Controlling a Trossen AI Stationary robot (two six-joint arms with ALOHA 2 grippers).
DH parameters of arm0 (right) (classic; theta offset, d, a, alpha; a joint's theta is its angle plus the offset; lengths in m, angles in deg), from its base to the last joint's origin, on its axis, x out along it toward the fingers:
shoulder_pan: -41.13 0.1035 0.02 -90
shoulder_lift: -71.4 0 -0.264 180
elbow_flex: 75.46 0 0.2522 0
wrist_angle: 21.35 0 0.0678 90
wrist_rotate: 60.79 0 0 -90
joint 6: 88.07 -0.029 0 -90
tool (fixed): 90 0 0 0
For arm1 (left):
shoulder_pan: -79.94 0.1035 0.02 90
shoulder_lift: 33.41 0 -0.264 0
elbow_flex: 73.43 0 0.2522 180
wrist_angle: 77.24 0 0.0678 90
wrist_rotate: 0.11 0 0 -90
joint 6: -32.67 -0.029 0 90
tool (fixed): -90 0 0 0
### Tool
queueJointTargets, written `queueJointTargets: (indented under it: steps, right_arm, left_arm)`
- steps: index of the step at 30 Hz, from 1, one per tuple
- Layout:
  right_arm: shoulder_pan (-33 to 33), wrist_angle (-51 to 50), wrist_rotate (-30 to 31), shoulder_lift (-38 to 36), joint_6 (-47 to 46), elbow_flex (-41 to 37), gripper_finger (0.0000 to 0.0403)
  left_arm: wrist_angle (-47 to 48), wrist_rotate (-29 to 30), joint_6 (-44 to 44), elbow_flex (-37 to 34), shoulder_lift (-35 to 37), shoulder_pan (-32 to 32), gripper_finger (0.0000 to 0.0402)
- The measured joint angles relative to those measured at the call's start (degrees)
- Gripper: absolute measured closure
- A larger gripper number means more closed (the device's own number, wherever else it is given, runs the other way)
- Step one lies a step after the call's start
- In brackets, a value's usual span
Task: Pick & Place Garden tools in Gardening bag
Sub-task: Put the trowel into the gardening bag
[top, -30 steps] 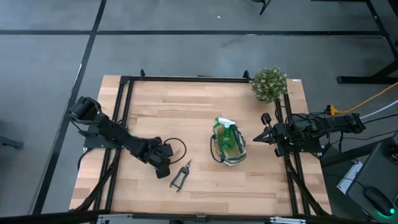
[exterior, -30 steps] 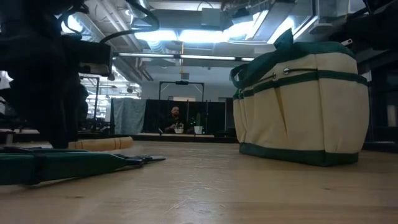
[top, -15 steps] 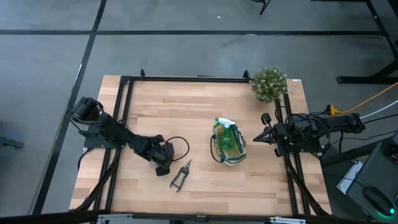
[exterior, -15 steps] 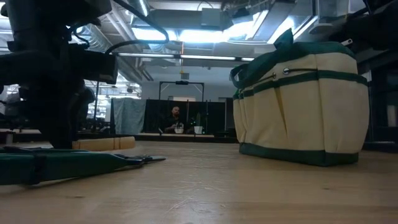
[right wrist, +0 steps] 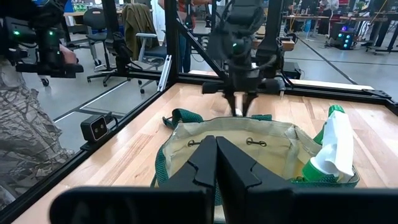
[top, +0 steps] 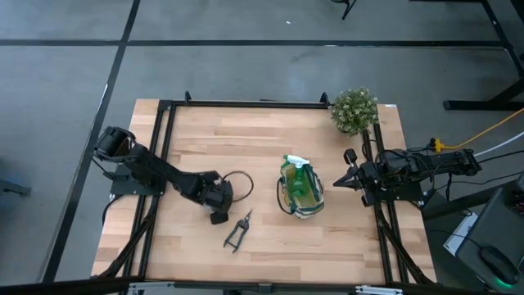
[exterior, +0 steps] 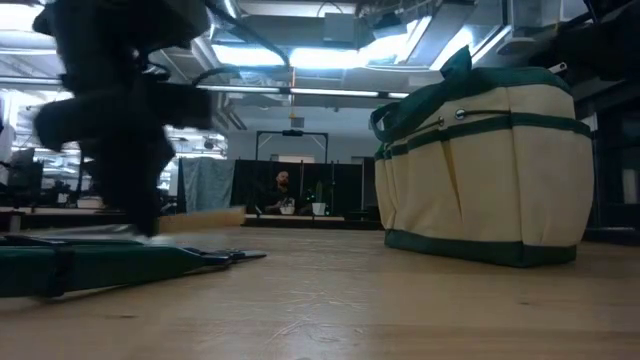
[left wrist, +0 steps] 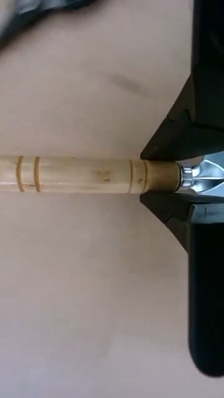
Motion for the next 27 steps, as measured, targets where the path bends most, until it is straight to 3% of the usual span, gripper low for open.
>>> queueJointTargets:
  steps: [22, 27]
  right_arm:
    - [-0.01, 0.0, 0.0, 0.0, 0.0, 0.0, 0.0391]
    - [-0.01, 0.0, 0.0, 0.0, 0.0, 0.0, 0.0391]
  left_arm:
    - [0.16, 2.26, -19.55, 0.2, 10.14, 19.01, 0.0339]
    - [-3.52, 2.17, -23.87, 0.24, 11.93, 23.8, 0.0339]
